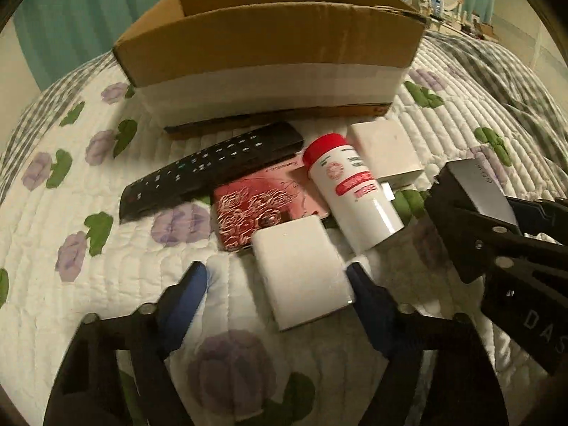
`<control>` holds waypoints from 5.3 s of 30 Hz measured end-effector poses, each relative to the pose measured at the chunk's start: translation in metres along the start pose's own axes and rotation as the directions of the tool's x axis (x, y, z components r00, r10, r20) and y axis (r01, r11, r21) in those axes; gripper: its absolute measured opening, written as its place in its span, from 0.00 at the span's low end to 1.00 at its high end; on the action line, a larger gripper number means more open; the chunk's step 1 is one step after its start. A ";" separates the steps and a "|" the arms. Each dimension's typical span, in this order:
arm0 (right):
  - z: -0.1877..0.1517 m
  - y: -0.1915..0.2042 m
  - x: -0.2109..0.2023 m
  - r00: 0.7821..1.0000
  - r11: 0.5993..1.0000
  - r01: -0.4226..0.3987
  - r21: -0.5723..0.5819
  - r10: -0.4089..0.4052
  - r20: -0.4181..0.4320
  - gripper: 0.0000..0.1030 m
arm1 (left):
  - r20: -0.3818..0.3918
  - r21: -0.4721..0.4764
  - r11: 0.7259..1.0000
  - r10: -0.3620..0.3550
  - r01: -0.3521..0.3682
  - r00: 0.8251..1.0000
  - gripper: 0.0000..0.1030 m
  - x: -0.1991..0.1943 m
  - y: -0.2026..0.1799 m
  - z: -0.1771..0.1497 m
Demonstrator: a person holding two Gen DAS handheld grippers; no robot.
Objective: Organize rigid objects
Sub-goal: 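Grasp the grey power bank with right tool while left grasps white charger, then lower charger into box with left tool while right lowers power bank into box, then move both tools back to the remaining items beside the box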
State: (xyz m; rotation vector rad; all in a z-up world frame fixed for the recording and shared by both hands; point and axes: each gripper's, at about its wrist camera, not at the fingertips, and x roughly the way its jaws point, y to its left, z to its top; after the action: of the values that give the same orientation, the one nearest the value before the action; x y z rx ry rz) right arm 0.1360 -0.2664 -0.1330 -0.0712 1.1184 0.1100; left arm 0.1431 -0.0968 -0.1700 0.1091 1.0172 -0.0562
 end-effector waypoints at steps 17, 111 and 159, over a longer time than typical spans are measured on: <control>0.000 0.016 -0.047 0.993 0.999 0.034 -0.023 -0.031 0.113 0.40 | 0.071 -0.010 0.999 -0.034 0.035 0.997 0.41 -0.050 0.014 0.004; 0.163 0.065 -0.074 0.942 0.995 -0.008 -0.098 0.040 0.333 0.62 | 0.294 -0.056 0.996 0.086 -0.072 0.952 0.73 -0.087 0.132 0.143; 0.011 0.060 0.003 0.994 0.993 -0.104 -0.064 0.106 0.019 0.35 | 0.057 0.039 0.995 0.086 -0.088 0.995 0.94 -0.006 0.090 0.051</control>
State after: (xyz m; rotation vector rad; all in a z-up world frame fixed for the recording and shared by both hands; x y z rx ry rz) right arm 0.1399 -0.2053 -0.1310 -0.0669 1.0967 0.2393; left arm 0.1913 -0.0137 -0.1322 0.1884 0.9551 -0.0010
